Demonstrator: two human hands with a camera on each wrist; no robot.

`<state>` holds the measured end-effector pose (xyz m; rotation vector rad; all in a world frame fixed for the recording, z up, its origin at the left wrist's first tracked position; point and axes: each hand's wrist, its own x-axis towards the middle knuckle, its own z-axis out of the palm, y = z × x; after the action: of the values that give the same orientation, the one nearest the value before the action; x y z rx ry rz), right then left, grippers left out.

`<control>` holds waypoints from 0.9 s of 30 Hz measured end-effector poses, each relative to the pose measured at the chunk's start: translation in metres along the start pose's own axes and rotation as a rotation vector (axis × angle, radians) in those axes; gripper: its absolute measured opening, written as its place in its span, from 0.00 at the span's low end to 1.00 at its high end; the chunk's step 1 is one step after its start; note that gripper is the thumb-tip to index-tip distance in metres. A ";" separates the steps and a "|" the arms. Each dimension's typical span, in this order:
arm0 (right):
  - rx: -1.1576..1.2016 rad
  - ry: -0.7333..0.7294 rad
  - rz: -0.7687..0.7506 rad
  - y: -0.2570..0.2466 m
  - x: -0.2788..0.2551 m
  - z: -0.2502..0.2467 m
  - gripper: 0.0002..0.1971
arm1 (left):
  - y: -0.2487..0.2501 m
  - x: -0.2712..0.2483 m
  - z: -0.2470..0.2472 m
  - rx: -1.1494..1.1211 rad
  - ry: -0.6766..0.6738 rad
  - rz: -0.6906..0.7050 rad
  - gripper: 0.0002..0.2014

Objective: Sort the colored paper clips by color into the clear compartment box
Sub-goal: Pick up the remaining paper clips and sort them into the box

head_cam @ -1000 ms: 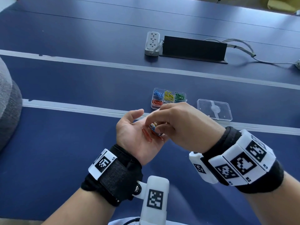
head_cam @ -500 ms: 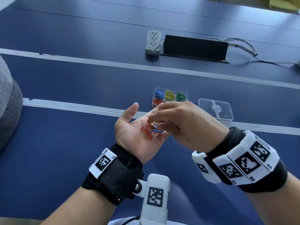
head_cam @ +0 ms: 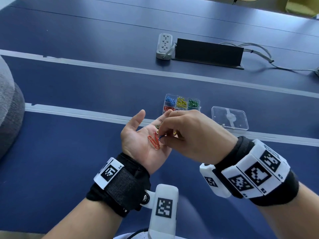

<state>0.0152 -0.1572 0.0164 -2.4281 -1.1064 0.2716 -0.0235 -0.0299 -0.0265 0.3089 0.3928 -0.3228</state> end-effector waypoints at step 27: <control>-0.097 0.086 0.506 0.067 0.100 -0.012 0.10 | 0.019 -0.002 -0.022 -0.063 0.035 0.123 0.31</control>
<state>0.1299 -0.1245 -0.0043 -2.7480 -0.4620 0.2711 -0.0256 -0.0043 -0.0408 0.2760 0.4158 -0.1848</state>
